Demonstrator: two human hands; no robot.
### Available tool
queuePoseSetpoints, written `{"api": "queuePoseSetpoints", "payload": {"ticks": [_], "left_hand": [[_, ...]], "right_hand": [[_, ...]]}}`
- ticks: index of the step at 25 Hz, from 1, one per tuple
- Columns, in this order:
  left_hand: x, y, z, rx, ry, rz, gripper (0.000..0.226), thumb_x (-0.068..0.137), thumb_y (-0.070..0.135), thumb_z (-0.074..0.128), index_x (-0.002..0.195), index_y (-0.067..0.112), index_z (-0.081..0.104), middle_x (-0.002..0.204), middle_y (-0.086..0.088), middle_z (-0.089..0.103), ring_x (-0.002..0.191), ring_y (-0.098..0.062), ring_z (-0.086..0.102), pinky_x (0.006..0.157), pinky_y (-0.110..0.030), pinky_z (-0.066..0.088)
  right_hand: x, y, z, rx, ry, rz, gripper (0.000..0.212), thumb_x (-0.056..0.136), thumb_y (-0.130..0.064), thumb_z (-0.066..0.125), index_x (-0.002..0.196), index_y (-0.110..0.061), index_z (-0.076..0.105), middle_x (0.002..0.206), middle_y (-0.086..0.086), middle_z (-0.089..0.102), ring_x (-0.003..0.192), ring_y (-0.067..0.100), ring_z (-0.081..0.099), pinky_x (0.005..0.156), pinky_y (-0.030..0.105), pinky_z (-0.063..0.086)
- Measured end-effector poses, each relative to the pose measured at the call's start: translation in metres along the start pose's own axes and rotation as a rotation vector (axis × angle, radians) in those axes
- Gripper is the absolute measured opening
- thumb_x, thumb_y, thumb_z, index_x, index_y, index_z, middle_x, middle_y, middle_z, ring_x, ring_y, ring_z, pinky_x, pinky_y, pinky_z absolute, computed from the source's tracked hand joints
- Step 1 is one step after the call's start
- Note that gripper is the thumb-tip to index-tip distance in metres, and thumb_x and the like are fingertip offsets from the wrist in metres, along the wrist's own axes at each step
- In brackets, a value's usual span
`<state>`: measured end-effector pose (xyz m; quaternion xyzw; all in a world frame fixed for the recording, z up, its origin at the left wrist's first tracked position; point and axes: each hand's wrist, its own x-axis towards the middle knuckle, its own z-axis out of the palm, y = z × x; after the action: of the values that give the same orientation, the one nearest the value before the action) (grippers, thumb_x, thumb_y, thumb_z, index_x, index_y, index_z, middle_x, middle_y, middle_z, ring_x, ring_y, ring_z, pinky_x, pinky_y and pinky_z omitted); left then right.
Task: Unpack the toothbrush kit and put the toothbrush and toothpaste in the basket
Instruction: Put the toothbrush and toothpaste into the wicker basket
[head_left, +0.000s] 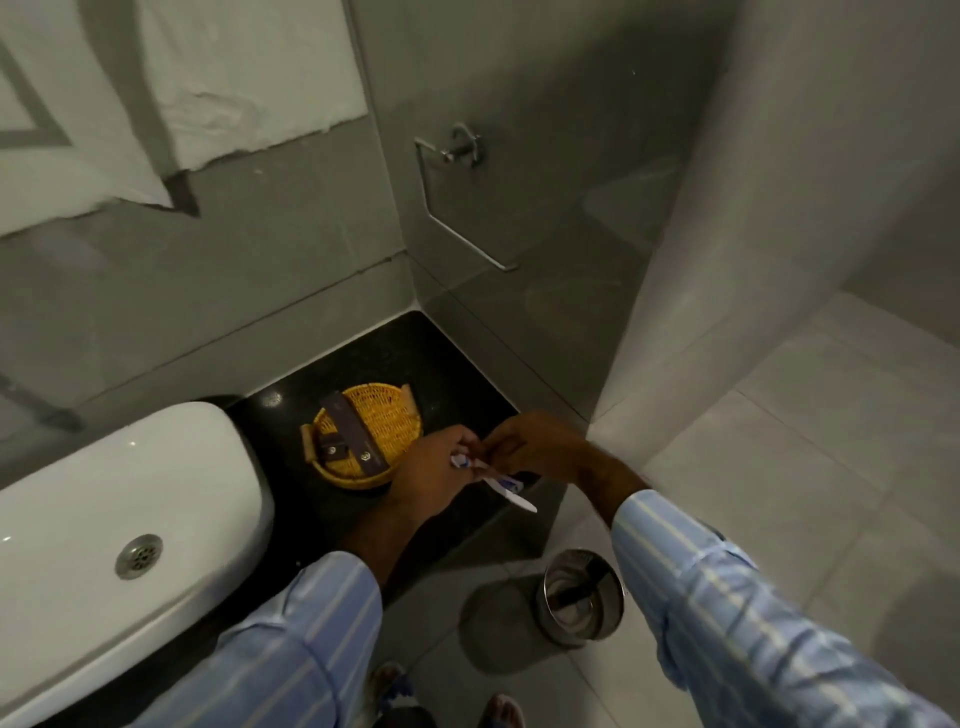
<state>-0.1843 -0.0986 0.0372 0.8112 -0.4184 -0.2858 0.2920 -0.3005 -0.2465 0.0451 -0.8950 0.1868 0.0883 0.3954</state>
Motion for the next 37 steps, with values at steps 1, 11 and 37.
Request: {"api": "queuePoseSetpoints", "payload": {"ticks": [1, 11, 37], "left_hand": [[-0.001, -0.001, -0.007, -0.011, 0.025, 0.004, 0.031, 0.076, 0.016, 0.082, 0.094, 0.032, 0.062, 0.083, 0.02, 0.063, 0.078, 0.005, 0.061, 0.063, -0.004, 0.046], [-0.006, -0.051, -0.075, -0.39, 0.318, -0.115, 0.039, 0.073, 0.008, 0.085, 0.102, 0.018, 0.062, 0.099, -0.006, 0.076, 0.091, -0.022, 0.074, 0.083, -0.042, 0.06], [0.21, -0.219, -0.167, -0.321, -0.013, -0.219, 0.044, 0.072, -0.001, 0.081, 0.11, 0.009, 0.061, 0.103, -0.013, 0.074, 0.095, -0.025, 0.073, 0.084, -0.043, 0.061]], "right_hand": [[0.003, -0.005, -0.001, -0.017, -0.001, -0.019, 0.028, 0.089, -0.03, 0.064, 0.115, -0.022, 0.072, 0.114, -0.002, 0.067, 0.095, 0.005, 0.055, 0.08, 0.015, 0.039], [0.047, -0.047, 0.007, 0.5, -0.003, -0.045, 0.042, 0.083, -0.004, 0.069, 0.12, -0.022, 0.064, 0.095, -0.006, 0.071, 0.084, 0.005, 0.073, 0.066, 0.018, 0.058], [0.324, -0.028, 0.032, 0.078, 0.027, 0.186, 0.024, 0.085, -0.012, 0.071, 0.108, -0.009, 0.075, 0.109, 0.008, 0.074, 0.095, 0.015, 0.069, 0.079, 0.014, 0.05]]}}
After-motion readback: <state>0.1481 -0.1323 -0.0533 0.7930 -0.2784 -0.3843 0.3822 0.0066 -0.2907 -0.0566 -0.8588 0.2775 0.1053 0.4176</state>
